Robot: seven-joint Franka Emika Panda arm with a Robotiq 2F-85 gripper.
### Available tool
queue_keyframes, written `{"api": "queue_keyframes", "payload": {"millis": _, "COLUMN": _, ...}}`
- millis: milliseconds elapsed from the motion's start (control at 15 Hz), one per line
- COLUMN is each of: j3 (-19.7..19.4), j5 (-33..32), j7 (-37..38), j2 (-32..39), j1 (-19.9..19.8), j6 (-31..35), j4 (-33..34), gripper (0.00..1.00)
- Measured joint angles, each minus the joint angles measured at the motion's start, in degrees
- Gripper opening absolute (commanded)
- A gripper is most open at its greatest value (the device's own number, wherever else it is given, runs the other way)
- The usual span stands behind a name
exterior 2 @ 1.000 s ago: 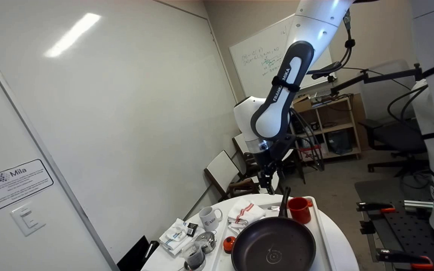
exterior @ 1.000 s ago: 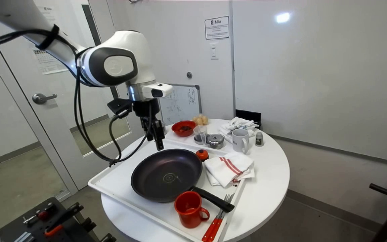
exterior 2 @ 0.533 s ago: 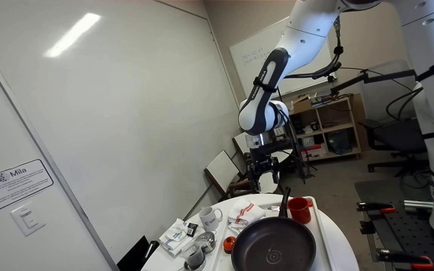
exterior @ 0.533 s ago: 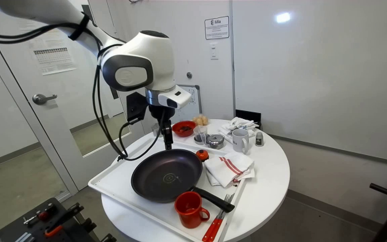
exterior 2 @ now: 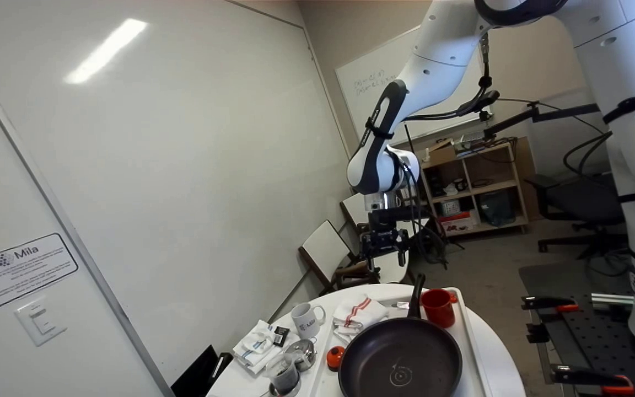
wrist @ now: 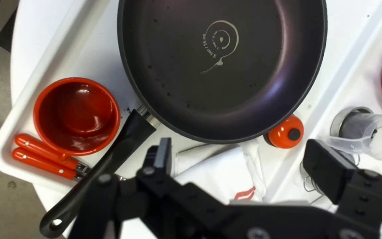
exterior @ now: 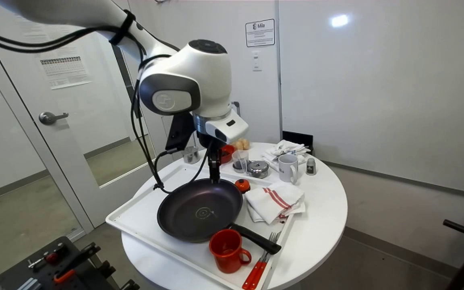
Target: Move the black pan to the left
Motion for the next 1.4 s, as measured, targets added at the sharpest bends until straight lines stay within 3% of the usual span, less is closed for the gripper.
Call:
{"api": "queue_keyframes", "payload": {"millis": 333, "j3": -0.9, "j5": 4.2, "j7": 4.7, "j2": 1.8, "j1": -1.1, "j6": 2.6, "j4": 0.0, "gripper": 1.00}}
{"api": "queue_keyframes", "payload": {"millis": 867, "j3": -1.0, "j5": 3.4, "j7": 7.3, "j2": 2.6, "j1": -1.0, "j6": 2.6, "j4": 0.4, "gripper": 1.00}}
{"api": "queue_keyframes", "payload": {"millis": 1400, "j3": -4.8, "j5": 0.0, "j7": 20.2, "j2": 14.0, "j1": -1.9, "j6": 1.8, "j4": 9.2, "gripper": 1.00}}
